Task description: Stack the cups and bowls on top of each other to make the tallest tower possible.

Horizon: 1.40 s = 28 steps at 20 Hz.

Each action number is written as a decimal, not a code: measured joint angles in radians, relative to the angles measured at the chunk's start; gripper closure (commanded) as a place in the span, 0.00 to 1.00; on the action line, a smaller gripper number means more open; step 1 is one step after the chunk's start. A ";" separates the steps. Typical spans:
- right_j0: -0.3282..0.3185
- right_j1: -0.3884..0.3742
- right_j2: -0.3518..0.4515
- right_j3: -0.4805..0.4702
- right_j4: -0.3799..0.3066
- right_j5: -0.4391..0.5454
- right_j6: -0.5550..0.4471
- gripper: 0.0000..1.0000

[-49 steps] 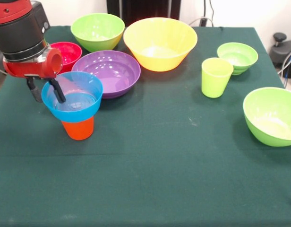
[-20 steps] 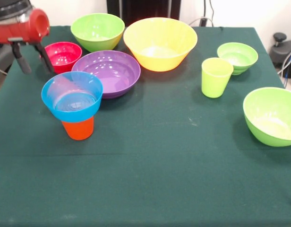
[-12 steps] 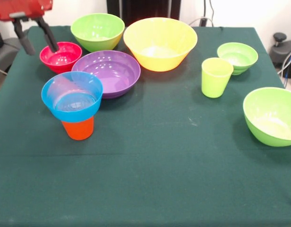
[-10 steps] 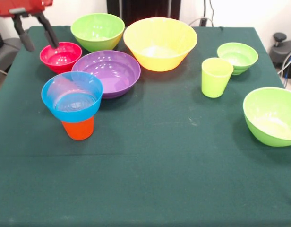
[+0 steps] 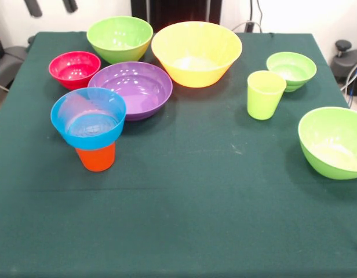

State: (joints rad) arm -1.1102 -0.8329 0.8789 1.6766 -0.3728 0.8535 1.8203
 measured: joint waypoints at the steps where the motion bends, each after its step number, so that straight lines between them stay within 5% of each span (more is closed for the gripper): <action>1: 0.003 -0.018 0.000 0.008 0.012 0.000 0.000 0.00; 9: 0.055 -0.138 -0.006 0.074 0.074 -0.007 0.000 0.00; 14: 0.151 -0.206 -0.045 0.112 0.083 -0.069 0.023 0.00; 28: 0.378 -0.229 -0.187 0.119 0.080 -0.206 0.160 0.00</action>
State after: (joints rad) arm -0.7319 -1.0614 0.6916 1.7952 -0.2928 0.6478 1.9805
